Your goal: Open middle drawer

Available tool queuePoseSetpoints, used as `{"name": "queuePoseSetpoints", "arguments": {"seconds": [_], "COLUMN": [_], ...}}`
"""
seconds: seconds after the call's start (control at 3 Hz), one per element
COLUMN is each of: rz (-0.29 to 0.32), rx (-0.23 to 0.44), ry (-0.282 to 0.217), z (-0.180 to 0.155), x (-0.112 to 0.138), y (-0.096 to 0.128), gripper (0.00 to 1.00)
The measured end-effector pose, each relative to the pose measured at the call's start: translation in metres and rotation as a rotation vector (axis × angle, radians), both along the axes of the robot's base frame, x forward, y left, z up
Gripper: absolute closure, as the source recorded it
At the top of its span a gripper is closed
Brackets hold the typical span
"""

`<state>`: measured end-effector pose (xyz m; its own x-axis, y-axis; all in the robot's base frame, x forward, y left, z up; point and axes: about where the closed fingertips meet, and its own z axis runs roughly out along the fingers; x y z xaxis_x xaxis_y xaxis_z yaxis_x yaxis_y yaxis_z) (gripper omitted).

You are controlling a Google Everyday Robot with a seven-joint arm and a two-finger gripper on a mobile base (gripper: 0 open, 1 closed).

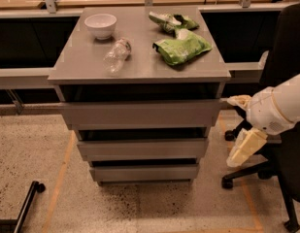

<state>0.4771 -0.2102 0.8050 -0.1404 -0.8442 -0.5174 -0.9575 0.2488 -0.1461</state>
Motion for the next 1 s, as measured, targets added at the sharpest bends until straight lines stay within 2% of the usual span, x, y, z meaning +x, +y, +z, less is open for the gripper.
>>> {"name": "queuePoseSetpoints", "arguments": {"seconds": [0.33, 0.67, 1.0], "rz": [-0.052, -0.065, -0.089], "rx": [0.018, 0.02, 0.055], "ry": [0.017, 0.003, 0.047], "z": [-0.05, -0.054, -0.076], "x": [0.004, 0.009, 0.008], "y": [-0.001, -0.001, 0.005], "gripper": [0.0, 0.0, 0.0]}}
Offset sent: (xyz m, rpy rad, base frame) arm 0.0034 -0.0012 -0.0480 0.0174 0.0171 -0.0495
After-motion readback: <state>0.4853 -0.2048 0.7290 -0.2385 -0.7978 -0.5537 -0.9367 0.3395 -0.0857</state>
